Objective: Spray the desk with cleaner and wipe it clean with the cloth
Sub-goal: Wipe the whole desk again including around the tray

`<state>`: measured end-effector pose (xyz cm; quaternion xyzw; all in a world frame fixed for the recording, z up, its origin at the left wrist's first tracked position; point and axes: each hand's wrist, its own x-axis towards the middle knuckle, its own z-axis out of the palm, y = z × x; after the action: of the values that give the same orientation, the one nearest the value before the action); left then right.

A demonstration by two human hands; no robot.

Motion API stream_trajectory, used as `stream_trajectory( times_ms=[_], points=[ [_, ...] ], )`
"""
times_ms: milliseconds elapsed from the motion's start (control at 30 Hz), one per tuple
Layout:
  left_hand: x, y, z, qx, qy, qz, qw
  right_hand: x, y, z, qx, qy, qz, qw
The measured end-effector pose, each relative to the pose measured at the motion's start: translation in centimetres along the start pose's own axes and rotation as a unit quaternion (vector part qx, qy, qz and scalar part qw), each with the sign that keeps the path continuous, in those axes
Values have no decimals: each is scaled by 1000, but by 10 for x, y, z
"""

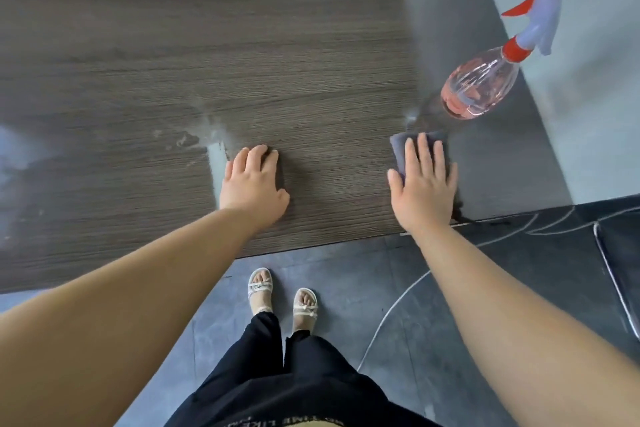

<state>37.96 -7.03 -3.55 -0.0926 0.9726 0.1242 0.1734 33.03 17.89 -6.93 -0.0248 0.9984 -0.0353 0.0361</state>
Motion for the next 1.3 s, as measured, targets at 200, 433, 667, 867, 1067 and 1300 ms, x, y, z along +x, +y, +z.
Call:
stream_trajectory(
  times_ms=[200,433,667,867,1067,1300],
  points=[
    [-25,-14,8,-18,30,-61,998,-66,-80,15,-8,-11,-269,963],
    [-45,-48,3,14,38,-96,995,-17,-44,8,6,18,-155,988],
    [-42,-65,-5,30,16,-63,997,-67,-125,19,6,-14,-387,922],
    [-36,-89,-14,-68,36,-32,997,21,-89,10,-7,14,-314,949],
    [-26,-104,-27,-79,70,-78,991,-53,-190,22,18,13,-320,947],
    [-16,-145,-40,-49,57,-110,991,49,-158,13,-16,14,-395,918]
  ],
)
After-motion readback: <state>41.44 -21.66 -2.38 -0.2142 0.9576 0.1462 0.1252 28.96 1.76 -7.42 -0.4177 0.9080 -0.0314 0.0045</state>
